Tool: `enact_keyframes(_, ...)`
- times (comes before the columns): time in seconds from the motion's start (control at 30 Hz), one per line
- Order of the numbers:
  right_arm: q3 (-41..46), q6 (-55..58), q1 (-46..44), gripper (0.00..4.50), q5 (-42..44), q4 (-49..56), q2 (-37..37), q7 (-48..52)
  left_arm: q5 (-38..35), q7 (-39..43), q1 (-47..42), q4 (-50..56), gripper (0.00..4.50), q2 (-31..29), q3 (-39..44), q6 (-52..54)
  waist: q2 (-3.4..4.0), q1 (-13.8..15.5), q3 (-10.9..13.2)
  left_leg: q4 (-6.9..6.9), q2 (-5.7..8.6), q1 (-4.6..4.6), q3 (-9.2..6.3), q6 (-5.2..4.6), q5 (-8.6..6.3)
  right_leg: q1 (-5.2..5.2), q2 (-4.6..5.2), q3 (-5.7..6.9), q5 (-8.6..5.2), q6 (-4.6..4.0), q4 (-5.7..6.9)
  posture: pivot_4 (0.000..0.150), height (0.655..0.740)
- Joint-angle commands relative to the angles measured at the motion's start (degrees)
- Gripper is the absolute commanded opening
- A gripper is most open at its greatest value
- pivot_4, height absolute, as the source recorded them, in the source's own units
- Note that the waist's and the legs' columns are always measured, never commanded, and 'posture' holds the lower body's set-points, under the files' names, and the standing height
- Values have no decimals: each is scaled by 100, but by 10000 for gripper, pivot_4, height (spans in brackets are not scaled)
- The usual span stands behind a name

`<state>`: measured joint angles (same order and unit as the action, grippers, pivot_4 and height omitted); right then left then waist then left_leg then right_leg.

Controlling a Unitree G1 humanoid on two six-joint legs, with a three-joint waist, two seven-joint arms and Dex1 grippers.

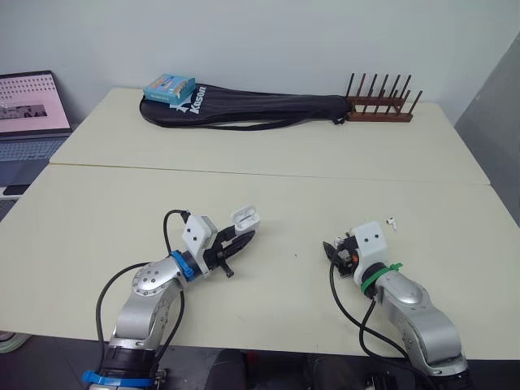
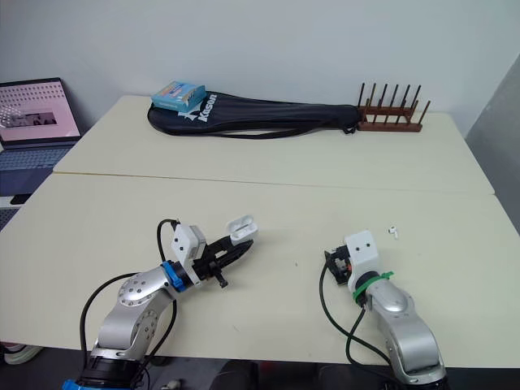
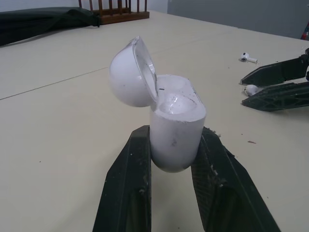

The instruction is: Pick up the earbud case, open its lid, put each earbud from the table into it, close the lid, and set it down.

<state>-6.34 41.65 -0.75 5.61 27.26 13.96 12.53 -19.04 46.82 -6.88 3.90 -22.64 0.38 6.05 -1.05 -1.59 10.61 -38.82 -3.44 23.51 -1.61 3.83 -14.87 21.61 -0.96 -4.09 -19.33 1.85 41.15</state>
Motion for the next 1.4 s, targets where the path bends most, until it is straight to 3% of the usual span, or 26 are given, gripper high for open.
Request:
enact_keyframes(0.03, 48, 229, 123, 17471, -112, 68, 117, -81, -9, -10, -2, 238, 7542, -63, -7, -33, -1, 0, -1, 0, 0, 0, 0, 0, 0, 0, 1, 0, 0, 0, 0, 1500, 6925)
enact_keyframes(0.17, 148, 282, 23, 4099, -38, 86, 383, 127, -3, -25, 59, 293, 7542, -64, -22, -16, -2, 3, -1, -1, 1, 0, 0, 0, 0, -1, 1, 0, 0, 0, 0, 1500, 6925)
enact_keyframes(0.27, 177, 316, -32, 3999, 219, 167, 842, 697, -13, -41, 130, 389, 7542, -70, -29, 22, -2, 5, -1, -3, 3, 0, -1, 0, 0, -2, 2, 0, 0, 0, -1, 1500, 6925)
enact_keyframes(0.37, 142, -51, -135, 3999, 672, 205, 1806, 2045, -39, -51, 224, 520, 7542, -82, -34, 103, -2, 4, -1, -2, 3, 1, 0, -1, -1, -3, 2, 0, 0, 0, -4, 1500, 6925)
enact_keyframes(0.5, 245, -1475, -489, 3999, 934, -472, 3313, 4149, -54, -74, 353, 732, 7542, -80, -48, 212, -3, -12, 3, 0, 1, 0, 0, -2, -1, -3, 0, 2, 0, 0, -8, 1500, 6925)
enact_keyframes(0.7, 48, -3343, -954, 3999, 954, -1918, 4869, 6873, -110, -185, 620, 1234, 7542, -85, -64, 425, -3, -22, 6, 1, -1, -6, 4, -3, -1, -5, 0, 1, 0, 0, -8, 1500, 6925)
enact_keyframes(0.93, -147, -4792, -1000, 3999, 685, -2875, 5073, 7809, -139, -293, 746, 1540, 7542, -97, -60, 580, -4, -19, 7, -1, -1, -11, 4, -2, -1, -15, 2, -1, 0, -1, -10, 1500, 6925)
enact_keyframes(1.37, -456, -5358, -957, 3999, 252, -3595, 5035, 7810, -166, -366, 837, 1737, 7542, -196, -33, 692, -5, -14, 8, -2, -1, -39, 6, -2, -1, -44, 4, -3, 0, -1, -11, 1500, 6925)
enact_keyframes(1.4, -486, -5381, -981, 7499, 215, -3662, 5009, 7780, -165, -373, 836, 1739, 7542, -199, -39, 694, -5, -14, 7, -1, -1, -44, 6, -2, -1, -49, 4, -3, 0, -1, -12, 1500, 6925)
